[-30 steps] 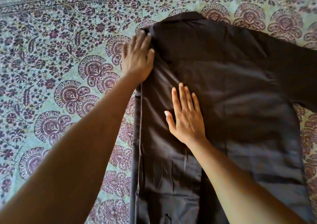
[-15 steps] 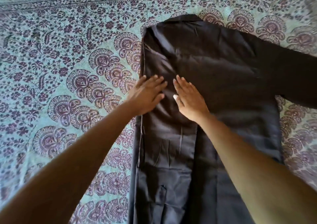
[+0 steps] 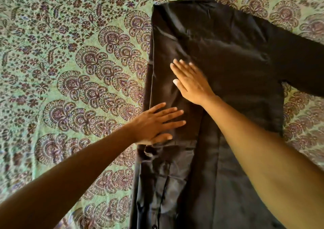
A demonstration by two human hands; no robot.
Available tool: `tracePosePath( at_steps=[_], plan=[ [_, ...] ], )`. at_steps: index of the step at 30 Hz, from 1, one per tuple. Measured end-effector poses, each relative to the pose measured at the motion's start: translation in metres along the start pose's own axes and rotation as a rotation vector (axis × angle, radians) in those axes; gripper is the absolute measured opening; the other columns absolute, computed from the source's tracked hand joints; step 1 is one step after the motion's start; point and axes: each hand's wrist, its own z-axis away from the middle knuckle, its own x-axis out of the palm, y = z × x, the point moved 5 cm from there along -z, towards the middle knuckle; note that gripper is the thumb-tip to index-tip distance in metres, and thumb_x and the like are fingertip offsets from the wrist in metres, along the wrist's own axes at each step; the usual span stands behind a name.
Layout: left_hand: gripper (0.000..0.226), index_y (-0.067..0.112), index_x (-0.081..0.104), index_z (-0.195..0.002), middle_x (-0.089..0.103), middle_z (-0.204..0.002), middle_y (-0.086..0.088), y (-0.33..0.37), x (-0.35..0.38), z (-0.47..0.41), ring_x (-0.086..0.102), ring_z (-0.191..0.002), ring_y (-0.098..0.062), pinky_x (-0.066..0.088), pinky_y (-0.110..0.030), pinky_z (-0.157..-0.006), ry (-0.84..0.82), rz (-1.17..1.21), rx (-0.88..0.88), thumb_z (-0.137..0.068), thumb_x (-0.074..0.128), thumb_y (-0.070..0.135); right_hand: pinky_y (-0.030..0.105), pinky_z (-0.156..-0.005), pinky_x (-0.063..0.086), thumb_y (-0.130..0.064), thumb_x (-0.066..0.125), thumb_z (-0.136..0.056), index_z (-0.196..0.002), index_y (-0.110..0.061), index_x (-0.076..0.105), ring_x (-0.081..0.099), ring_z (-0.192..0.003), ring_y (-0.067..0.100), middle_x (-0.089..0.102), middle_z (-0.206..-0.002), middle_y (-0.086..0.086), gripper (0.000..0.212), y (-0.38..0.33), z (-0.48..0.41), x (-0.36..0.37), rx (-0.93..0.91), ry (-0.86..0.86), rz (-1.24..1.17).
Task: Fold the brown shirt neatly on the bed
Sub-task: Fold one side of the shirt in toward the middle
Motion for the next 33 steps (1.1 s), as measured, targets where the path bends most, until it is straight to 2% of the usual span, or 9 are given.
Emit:
tracePosePath(
  at_steps=[4,9,11,14,17,23,27,30,33],
  plan=[
    [0.055,0.030,0.027,-0.145,0.026,-0.154,-0.004,0.027,0.022,0.003,0.024,-0.142,-0.022,0.010,-0.047,-0.115,-0.078,-0.016,0.124,-0.094,0.029,0.051,0.031,-0.116,-0.003,-0.039,0.024,-0.100,-0.149,-0.022,0.001,-0.005,-0.145,0.013,-0.008,-0.157,-0.002,0.056,-0.004,0.006,0.020,-0.011,-0.213,0.044],
    [0.055,0.034,0.028,-0.144,0.026,-0.153,0.002,0.100,0.050,0.073,0.021,-0.142,-0.018,0.007,-0.050,-0.116,-0.093,0.020,0.447,-0.093,0.031,0.055,0.032,-0.117,-0.004,-0.039,0.020,-0.100,-0.148,-0.023,-0.006,-0.010,-0.144,0.011,-0.015,-0.156,-0.003,0.057,-0.007,0.002,0.019,0.043,-0.285,0.074],
    [0.055,0.033,0.027,-0.144,0.020,-0.154,0.003,0.111,0.048,0.085,0.019,-0.142,-0.016,0.002,-0.047,-0.117,-0.068,0.028,0.500,-0.093,0.029,0.054,0.033,-0.117,-0.003,-0.039,0.022,-0.100,-0.148,-0.023,-0.004,-0.008,-0.144,0.013,-0.012,-0.157,-0.002,0.057,-0.008,0.002,0.018,0.058,-0.277,0.102],
    [0.058,0.027,0.021,-0.147,0.017,-0.153,0.001,0.089,0.032,0.063,0.017,-0.141,-0.016,0.003,-0.044,-0.116,0.010,0.015,0.270,-0.094,0.026,0.051,0.036,-0.117,-0.001,-0.037,0.028,-0.099,-0.149,-0.018,0.005,0.002,-0.145,0.018,-0.002,-0.158,0.004,0.058,-0.017,0.011,0.014,0.054,-0.174,0.109],
    [0.059,0.021,0.027,-0.145,0.027,-0.152,-0.004,0.056,0.018,0.031,0.027,-0.140,-0.020,0.010,-0.044,-0.114,0.025,0.003,0.073,-0.093,0.028,0.049,0.038,-0.116,0.003,-0.036,0.031,-0.096,-0.148,-0.013,0.014,0.010,-0.145,0.022,0.009,-0.157,0.008,0.059,-0.033,0.038,0.012,0.005,-0.061,-0.029],
    [0.066,0.012,0.028,-0.145,0.032,-0.151,-0.010,0.091,0.036,0.038,0.031,-0.139,-0.024,0.014,-0.045,-0.114,-0.050,0.043,0.010,-0.093,0.028,0.052,0.041,-0.116,0.002,-0.050,0.013,-0.090,-0.149,-0.018,0.009,0.007,-0.145,0.020,0.006,-0.157,0.005,0.068,-0.035,0.089,0.043,0.044,-0.159,0.064],
    [0.069,0.011,0.023,-0.146,0.031,-0.151,-0.007,0.166,0.058,0.097,0.025,-0.140,-0.019,0.008,-0.046,-0.115,-0.106,0.145,0.069,-0.092,0.025,0.054,0.041,-0.116,-0.002,-0.043,0.028,-0.097,-0.149,-0.017,0.003,0.000,-0.145,0.019,-0.002,-0.158,0.004,0.063,-0.037,0.083,0.042,0.072,-0.202,0.063],
    [0.065,0.012,0.019,-0.146,0.028,-0.152,-0.004,0.211,0.069,0.136,0.026,-0.140,-0.018,0.006,-0.043,-0.116,-0.159,0.160,0.169,-0.094,0.019,0.052,0.040,-0.116,-0.004,-0.042,0.025,-0.098,-0.149,-0.018,-0.002,-0.005,-0.145,0.017,-0.008,-0.157,0.002,0.062,-0.038,0.083,0.041,0.091,-0.237,0.078],
    [0.060,0.016,0.017,-0.147,0.022,-0.152,-0.001,0.212,0.063,0.134,0.023,-0.141,-0.016,0.005,-0.042,-0.116,-0.104,0.169,0.168,-0.096,0.016,0.048,0.040,-0.116,-0.006,-0.042,0.023,-0.099,-0.149,-0.018,-0.004,-0.006,-0.145,0.016,-0.009,-0.157,0.003,0.061,-0.044,0.085,0.035,0.121,-0.262,0.105]
  ],
)
